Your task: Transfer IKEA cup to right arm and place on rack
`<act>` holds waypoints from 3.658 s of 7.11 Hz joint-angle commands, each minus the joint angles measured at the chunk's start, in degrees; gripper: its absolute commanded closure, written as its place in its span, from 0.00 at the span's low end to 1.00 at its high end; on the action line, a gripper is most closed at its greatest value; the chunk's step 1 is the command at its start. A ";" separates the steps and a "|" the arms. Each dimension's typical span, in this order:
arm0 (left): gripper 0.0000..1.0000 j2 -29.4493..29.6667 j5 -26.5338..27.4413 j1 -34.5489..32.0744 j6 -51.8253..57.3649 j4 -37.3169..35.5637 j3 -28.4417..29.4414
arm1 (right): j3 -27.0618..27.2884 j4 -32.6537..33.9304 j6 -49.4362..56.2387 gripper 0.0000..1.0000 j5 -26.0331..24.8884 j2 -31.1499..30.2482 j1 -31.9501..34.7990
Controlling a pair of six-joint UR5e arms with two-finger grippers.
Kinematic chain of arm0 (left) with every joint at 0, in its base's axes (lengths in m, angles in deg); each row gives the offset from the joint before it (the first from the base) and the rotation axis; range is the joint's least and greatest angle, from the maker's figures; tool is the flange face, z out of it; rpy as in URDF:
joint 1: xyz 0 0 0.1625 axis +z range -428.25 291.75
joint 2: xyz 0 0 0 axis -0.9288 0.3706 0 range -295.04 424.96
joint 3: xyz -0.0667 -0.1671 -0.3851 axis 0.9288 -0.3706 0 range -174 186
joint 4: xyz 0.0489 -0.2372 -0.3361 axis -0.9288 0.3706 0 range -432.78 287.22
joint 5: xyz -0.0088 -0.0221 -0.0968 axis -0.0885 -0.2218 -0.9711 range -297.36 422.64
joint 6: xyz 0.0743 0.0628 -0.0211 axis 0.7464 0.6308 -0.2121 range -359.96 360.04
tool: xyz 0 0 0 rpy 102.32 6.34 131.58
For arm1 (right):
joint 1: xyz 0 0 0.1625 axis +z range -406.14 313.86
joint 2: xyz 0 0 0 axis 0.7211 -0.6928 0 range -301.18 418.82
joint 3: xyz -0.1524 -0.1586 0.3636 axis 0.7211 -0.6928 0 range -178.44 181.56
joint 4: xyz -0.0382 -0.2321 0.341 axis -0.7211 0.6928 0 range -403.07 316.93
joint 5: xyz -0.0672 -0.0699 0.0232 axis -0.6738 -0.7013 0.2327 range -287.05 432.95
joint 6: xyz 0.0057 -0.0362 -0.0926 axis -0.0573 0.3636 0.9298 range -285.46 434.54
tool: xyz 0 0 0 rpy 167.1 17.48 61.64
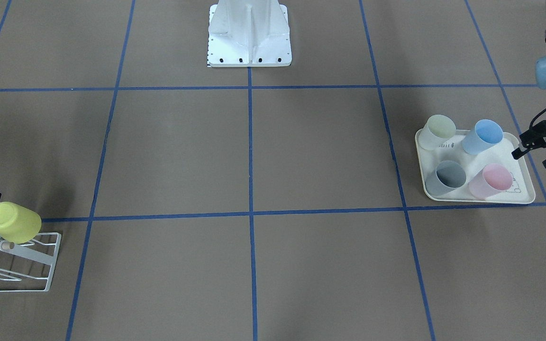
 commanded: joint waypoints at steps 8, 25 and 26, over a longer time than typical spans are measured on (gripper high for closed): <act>0.00 -13.32 10.98 6.86 -0.37 -12.15 -14.30 | 0.45 -0.07 -0.20 0.01 0.02 -0.21 -0.74; 1.00 -9.63 1.42 0.04 -0.20 -21.51 -21.99 | 3.52 -0.59 -5.00 0.01 0.02 -0.21 -1.88; 1.00 -9.02 1.40 -0.94 -0.46 -26.25 -25.94 | 5.44 -0.95 -9.29 0.01 0.02 -0.21 -2.67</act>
